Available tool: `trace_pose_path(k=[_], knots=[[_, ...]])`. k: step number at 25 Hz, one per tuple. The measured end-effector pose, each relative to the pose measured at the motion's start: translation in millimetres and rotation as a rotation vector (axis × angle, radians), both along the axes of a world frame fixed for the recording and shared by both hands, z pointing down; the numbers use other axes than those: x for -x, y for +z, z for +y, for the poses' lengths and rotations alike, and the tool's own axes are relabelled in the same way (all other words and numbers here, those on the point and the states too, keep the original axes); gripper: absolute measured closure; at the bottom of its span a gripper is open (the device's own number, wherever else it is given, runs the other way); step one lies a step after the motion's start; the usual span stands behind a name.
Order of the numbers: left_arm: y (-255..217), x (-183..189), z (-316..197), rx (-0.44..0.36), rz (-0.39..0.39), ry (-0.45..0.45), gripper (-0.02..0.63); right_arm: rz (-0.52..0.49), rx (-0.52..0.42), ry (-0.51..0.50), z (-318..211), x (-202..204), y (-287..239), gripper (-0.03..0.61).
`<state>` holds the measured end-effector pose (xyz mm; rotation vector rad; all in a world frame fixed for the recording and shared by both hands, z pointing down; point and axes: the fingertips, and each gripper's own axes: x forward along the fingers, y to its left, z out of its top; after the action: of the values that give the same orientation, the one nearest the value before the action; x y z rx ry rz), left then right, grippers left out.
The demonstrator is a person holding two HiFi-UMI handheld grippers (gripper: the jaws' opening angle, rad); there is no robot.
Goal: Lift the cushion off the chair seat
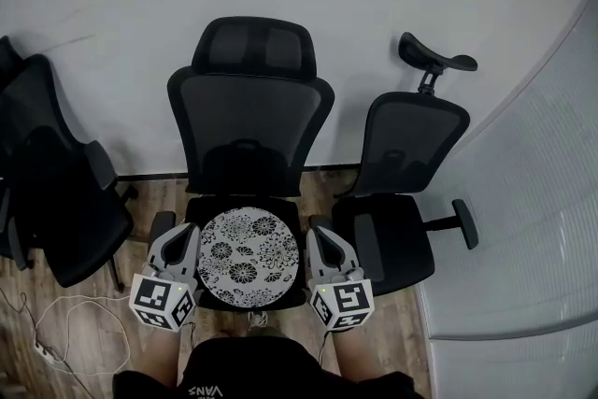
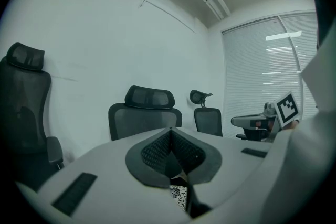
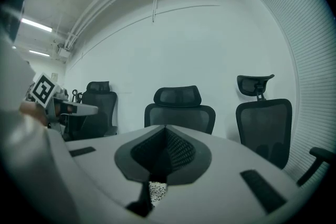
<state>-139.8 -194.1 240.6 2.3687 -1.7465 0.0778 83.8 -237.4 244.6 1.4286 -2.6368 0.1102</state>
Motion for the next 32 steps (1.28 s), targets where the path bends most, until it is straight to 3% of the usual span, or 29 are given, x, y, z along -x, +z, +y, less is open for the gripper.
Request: trace_pose_path(k=[10, 22, 32], knots=[[1.6, -7.4, -30.3, 0.020, -0.007, -0.005, 0.603, -0.001, 0.025, -0.028, -36.5, 0.2, 6.2, 0.561], [-1.7, 11.3, -55.0, 0.027, -0.013, 0.028, 0.603, -0.009, 0.031, 0.007, -51.9, 17.0, 5.2, 0.561], [24.6, 21.1, -57.2, 0.088, 0.002, 0.029, 0.603, 0.006, 0.071, 0.026, -57.6, 22.1, 24.3, 0.561]])
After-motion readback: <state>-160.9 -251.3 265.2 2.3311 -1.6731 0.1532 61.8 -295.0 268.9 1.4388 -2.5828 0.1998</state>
